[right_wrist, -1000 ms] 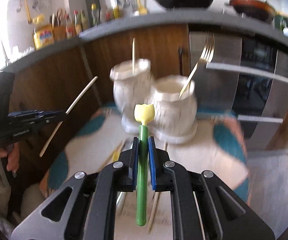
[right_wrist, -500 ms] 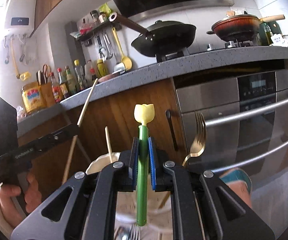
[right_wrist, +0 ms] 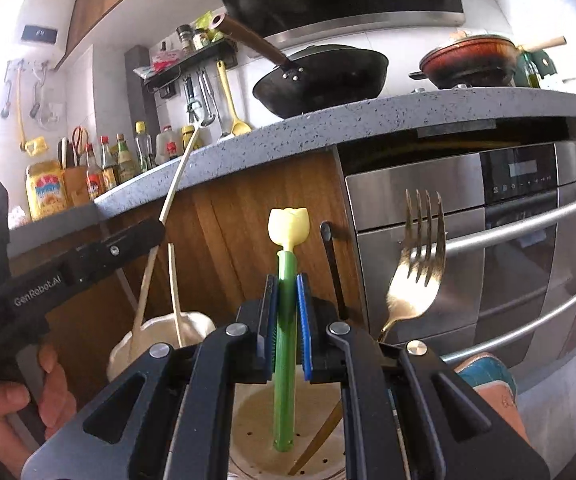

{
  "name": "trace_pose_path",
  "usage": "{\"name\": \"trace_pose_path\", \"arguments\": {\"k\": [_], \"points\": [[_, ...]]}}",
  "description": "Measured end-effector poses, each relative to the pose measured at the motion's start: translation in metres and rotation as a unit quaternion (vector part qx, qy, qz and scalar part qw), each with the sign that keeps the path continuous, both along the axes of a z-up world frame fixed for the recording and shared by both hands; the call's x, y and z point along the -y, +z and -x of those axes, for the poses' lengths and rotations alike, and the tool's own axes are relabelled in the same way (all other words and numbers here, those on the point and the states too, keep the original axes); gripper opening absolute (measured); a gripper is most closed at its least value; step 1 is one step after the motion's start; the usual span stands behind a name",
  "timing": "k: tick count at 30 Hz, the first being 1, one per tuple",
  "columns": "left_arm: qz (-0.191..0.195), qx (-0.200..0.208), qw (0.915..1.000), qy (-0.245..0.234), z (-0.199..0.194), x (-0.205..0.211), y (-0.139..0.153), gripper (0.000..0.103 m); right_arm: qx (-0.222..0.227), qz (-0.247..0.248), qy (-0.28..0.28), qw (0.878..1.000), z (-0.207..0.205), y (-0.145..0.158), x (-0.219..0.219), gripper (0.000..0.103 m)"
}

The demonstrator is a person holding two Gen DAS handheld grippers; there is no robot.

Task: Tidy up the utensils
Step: 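Lift the chopstick with the left tool while the right tool carries the spoon to the holder, then drop chopstick into larger pot with left tool while right tool drops spoon into smaller pot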

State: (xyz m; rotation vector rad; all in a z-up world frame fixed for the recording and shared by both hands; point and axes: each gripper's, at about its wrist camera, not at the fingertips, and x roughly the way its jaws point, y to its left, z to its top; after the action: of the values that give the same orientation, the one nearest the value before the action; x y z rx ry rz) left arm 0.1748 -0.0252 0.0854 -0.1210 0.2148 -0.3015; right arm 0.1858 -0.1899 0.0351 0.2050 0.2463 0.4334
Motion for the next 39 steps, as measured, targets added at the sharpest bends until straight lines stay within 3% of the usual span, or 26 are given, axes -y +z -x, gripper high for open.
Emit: {"name": "trace_pose_path", "arguments": {"k": [9, 15, 28, 33, 39], "points": [[-0.031, -0.009, 0.9995, -0.002, 0.028, -0.007, -0.018, 0.006, -0.002, 0.012, -0.003, 1.000, 0.018, -0.007, 0.008, 0.010], [-0.030, -0.052, 0.9982, 0.003, 0.036, -0.017, -0.030, 0.006, -0.011, 0.024, -0.014, 1.000, 0.037, -0.013, 0.015, 0.010], [-0.043, -0.069, 0.9965, 0.020, 0.036, -0.016, -0.030, 0.007, -0.053, 0.018, -0.023, 0.998, 0.045, -0.021, 0.031, 0.010], [-0.043, -0.068, 0.9965, 0.023, 0.039, -0.016, -0.028, 0.019, -0.060, 0.018, -0.026, 0.998, 0.043, -0.023, 0.032, 0.010], [-0.042, -0.073, 0.9961, 0.026, 0.044, -0.021, -0.026, 0.023, -0.066, 0.021, -0.029, 0.997, 0.041, -0.023, 0.033, 0.010]]}}
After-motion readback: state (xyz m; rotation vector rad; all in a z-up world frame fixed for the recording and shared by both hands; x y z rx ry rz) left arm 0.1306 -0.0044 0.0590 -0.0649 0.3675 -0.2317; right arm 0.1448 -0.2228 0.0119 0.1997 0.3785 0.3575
